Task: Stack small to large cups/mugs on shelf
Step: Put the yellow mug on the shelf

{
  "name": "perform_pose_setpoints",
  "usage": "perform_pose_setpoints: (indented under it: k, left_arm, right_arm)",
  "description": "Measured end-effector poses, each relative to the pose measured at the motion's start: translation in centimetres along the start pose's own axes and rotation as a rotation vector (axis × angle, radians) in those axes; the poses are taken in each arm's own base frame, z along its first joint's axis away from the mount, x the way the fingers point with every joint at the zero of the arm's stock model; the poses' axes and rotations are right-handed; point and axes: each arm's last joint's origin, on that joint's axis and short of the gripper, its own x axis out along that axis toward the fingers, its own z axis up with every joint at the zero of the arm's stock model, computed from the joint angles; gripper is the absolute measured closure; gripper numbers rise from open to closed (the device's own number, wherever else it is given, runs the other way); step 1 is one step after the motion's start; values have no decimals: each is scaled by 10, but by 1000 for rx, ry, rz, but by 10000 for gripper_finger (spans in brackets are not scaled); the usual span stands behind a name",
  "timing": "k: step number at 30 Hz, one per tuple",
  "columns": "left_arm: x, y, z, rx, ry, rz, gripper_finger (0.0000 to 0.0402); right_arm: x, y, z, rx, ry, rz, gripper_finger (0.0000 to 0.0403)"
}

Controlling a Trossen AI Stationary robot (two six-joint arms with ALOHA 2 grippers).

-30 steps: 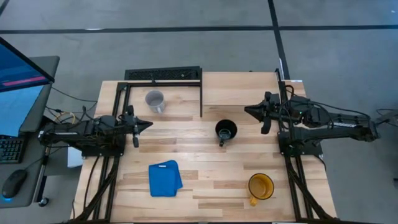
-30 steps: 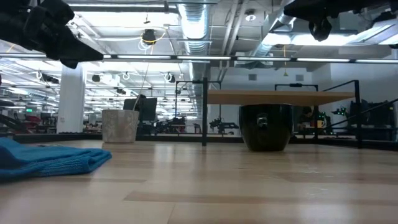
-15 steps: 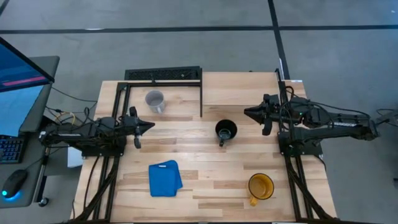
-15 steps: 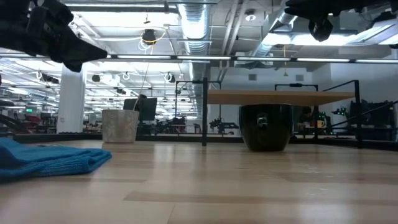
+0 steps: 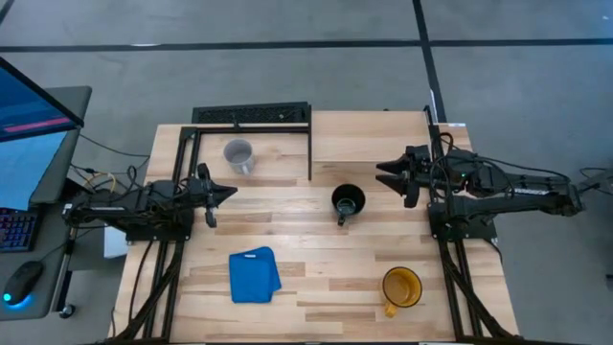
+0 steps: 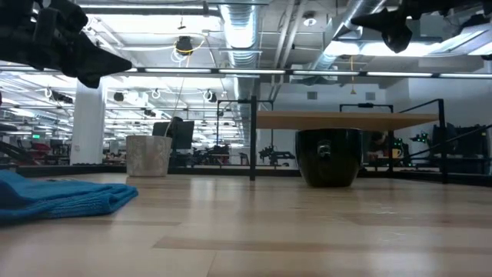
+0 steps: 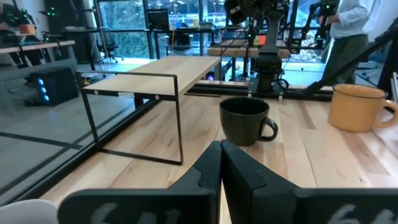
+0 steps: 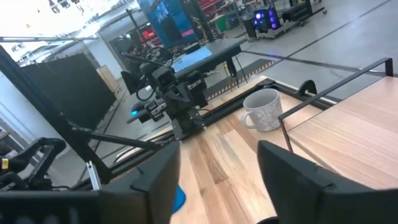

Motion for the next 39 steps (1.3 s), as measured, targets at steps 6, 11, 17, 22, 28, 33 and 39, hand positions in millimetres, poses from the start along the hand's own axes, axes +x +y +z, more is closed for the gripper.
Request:
perform_pose_setpoints:
  k: [6, 11, 17, 22, 28, 33, 39]
  left_arm:
    - [0, 0, -1, 19, 11, 1, 401]
    - [0, 1, -2, 32, 21, 19, 401]
    - [0, 2, -4, 38, 40, 71, 401]
    - [0, 3, -7, 39, 67, 87, 401]
    - [0, 3, -7, 40, 71, 87, 401]
    - [0, 3, -7, 40, 73, 86, 401]
    - [0, 3, -7, 41, 74, 87, 401]
  right_arm:
    - [0, 0, 0, 0, 0, 0, 123]
    - [0, 0, 0, 0, 0, 0, 108]
    - [0, 0, 0, 0, 0, 0, 106]
    - [0, 0, 0, 13, 0, 0, 106]
    - [0, 1, 3, -63, -15, 44, 106]
    - [5, 16, 2, -156, -6, 255, 106]
    - [15, 21, -7, -167, 51, 260, 106]
